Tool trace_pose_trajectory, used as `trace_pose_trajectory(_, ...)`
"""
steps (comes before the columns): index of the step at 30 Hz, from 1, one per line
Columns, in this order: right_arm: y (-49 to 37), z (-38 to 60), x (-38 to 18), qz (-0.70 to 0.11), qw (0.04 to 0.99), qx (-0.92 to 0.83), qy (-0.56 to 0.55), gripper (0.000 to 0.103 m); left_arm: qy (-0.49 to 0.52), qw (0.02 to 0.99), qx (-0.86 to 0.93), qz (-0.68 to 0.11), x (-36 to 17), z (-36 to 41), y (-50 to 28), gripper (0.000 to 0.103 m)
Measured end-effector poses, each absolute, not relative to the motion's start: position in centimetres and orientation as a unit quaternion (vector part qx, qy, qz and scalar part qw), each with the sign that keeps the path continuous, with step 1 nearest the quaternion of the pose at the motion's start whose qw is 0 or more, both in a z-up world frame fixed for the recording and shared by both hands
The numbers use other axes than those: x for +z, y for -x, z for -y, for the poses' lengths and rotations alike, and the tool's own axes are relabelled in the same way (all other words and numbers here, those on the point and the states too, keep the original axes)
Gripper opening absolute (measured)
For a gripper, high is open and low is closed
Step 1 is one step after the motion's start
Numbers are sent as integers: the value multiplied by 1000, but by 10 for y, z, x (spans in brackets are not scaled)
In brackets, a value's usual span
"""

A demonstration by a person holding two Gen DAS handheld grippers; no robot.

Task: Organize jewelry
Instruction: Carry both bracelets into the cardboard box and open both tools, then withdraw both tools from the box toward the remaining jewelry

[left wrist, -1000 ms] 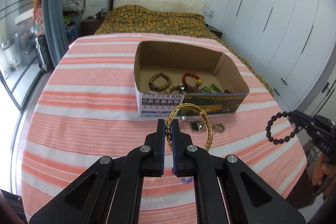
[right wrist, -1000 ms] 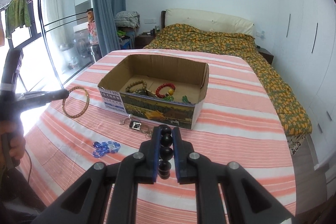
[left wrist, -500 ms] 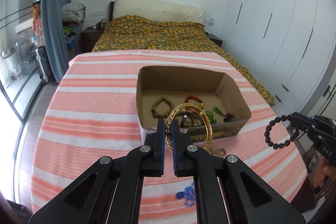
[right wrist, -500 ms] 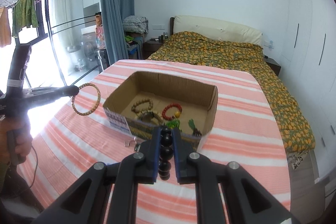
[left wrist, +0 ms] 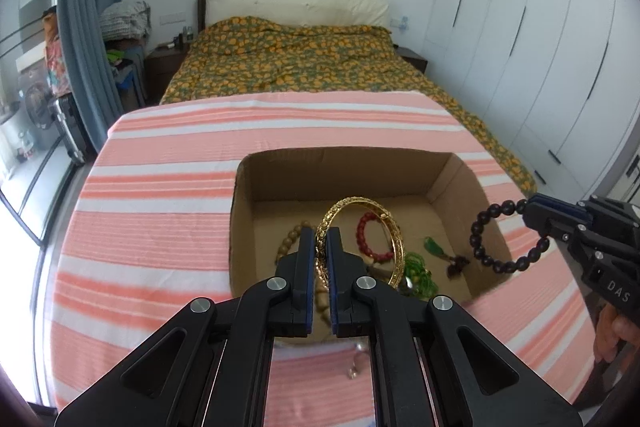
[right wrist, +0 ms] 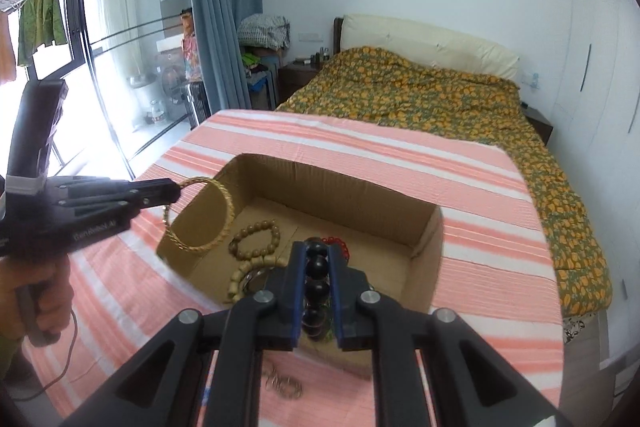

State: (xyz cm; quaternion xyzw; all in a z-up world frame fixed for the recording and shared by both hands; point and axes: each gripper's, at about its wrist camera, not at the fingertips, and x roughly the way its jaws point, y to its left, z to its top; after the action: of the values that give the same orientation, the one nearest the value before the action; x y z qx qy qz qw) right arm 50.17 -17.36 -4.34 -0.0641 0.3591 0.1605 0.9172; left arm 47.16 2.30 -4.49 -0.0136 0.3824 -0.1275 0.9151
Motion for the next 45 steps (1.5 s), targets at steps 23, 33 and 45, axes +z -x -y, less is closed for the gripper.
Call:
trace_pose_trajectory(23,-461,233,-67,-340,933,102,55,64,-57,932,-26,-356,-65,-16,-441,99)
trace_pose_trajectory(33,-322,242,-109,-381,918,98,43,64,-56,922,-29,-382,-75,-37,-321,100)
trace_pose_trajectory(45,-250,243,-150,-392,916,77,15,64,-43,908,-36,-415,-120,-18,-243,100)
